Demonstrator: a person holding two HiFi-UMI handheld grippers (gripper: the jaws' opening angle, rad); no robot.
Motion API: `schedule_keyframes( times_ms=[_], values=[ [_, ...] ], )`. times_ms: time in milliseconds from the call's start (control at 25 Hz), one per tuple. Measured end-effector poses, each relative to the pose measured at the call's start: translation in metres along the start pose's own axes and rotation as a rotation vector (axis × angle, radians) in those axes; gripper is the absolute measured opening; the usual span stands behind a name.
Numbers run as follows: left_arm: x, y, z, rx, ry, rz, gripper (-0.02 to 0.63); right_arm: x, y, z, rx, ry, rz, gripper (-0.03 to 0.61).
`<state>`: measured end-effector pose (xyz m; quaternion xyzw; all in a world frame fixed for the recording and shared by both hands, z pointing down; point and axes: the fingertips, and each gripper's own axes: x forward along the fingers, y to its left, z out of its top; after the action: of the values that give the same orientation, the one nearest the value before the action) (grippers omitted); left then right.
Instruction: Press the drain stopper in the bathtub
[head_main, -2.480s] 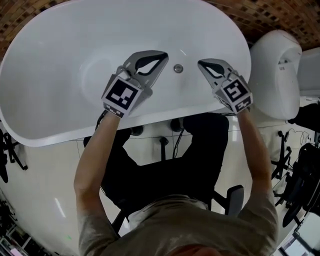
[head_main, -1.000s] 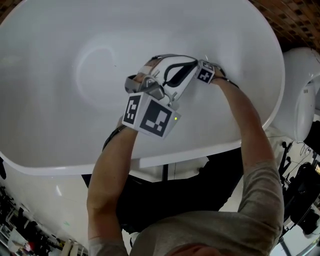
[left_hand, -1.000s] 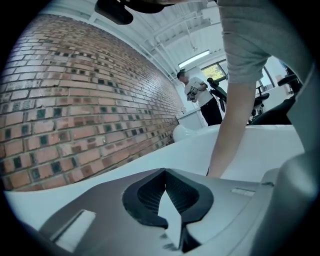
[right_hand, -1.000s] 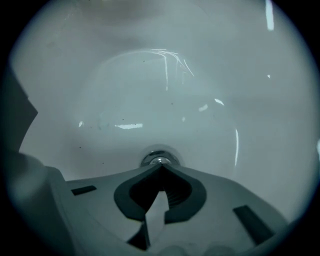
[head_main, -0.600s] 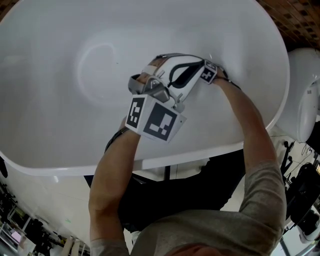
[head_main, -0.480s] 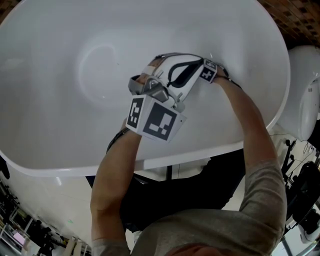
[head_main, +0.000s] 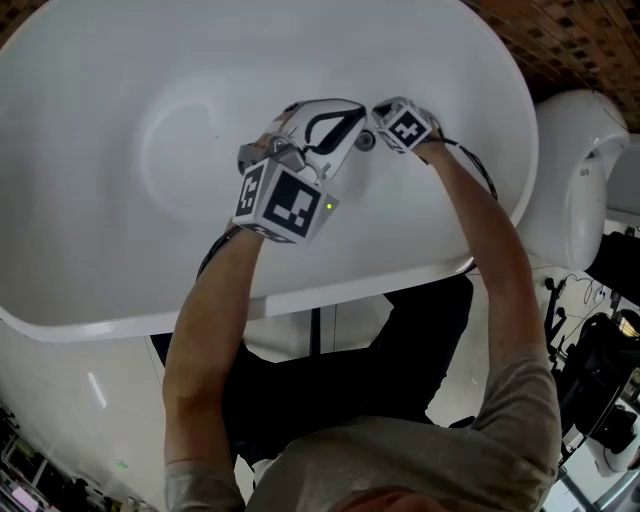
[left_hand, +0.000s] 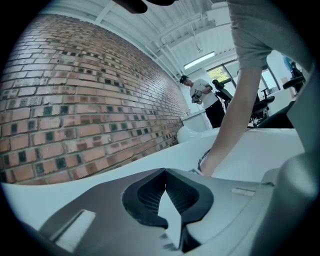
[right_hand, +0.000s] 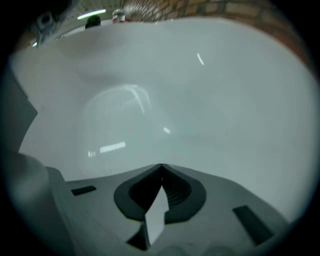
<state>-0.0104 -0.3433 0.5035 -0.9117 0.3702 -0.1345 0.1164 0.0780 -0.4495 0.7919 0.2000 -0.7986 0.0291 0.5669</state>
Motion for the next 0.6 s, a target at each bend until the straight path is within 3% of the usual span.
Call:
schedule_keyframes(
  times_ms=[120,280,440,600],
  values=[
    [-0.001,0.009,0.002,-0.027,-0.036,0.037,0.008,-0.124,-0.022,0.06,0.087,-0.289,-0.071,0.003],
    [-0.036,0.014,0.029,-0.019,-0.055,0.102,0.008,-0.356,0.014,0.119,0.143,-0.786,-0.136,0.002],
    [-0.084,0.02,0.137,-0.006,-0.192,0.157,0.008,-0.556,0.066,0.111,0.124,-1.132,-0.249,0.002],
    [-0.156,-0.01,0.252,-0.001,-0.345,0.159,0.008,-0.669,0.154,0.1,0.099,-1.36,-0.261,0.002]
  ],
)
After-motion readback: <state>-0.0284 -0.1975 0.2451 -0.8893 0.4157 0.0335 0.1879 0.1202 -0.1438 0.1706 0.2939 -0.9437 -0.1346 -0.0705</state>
